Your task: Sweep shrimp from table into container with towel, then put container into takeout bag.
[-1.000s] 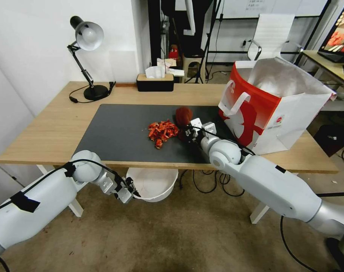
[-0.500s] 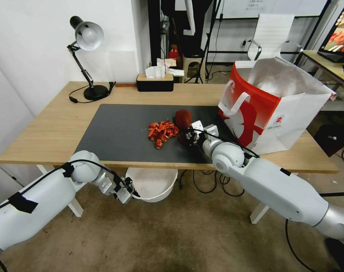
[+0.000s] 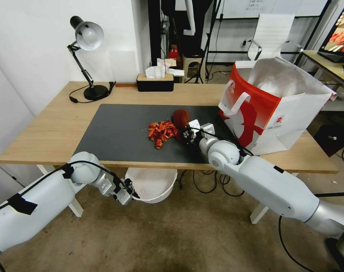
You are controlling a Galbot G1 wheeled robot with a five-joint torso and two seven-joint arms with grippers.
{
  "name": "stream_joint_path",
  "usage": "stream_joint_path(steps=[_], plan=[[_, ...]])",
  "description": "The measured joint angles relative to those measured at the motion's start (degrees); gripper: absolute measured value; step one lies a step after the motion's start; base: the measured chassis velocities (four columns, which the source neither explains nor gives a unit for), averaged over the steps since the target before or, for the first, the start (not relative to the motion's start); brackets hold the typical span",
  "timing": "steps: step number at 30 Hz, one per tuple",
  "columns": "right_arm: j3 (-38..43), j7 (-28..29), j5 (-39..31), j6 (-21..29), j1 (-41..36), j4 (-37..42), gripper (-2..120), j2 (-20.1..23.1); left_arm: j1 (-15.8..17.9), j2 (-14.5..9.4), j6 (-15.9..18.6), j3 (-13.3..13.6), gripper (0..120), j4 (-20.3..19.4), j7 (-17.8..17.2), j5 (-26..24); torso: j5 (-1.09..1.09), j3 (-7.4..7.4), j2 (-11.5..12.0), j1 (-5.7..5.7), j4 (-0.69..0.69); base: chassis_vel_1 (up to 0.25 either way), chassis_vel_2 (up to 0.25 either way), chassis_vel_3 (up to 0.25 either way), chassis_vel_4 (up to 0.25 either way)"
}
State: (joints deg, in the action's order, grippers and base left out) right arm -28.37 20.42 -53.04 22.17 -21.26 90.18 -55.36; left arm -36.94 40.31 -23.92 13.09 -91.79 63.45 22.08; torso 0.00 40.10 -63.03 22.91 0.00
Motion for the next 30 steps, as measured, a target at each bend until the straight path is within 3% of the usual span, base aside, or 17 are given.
stream_joint_path(steps=[15, 30], plan=[[1.49, 2.66, 0.47, 0.56, 2.65, -4.93, 7, -3.20, -1.28, -0.33, -1.06, -1.35, 0, 0.30, -0.01, 0.15, 0.01, 0.00, 0.00, 0.01, -0.01, 0.000, 0.000, 0.000, 0.000], [-3.40, -1.11, -3.27, 1.37, 3.15, -3.33, 7, -4.09, -2.05, -0.93, -1.87, -3.26, 0, 0.75, -0.30, 0.00, 0.01, 0.00, 0.00, 0.00, 0.01, 0.000, 0.000, 0.000, 0.000]])
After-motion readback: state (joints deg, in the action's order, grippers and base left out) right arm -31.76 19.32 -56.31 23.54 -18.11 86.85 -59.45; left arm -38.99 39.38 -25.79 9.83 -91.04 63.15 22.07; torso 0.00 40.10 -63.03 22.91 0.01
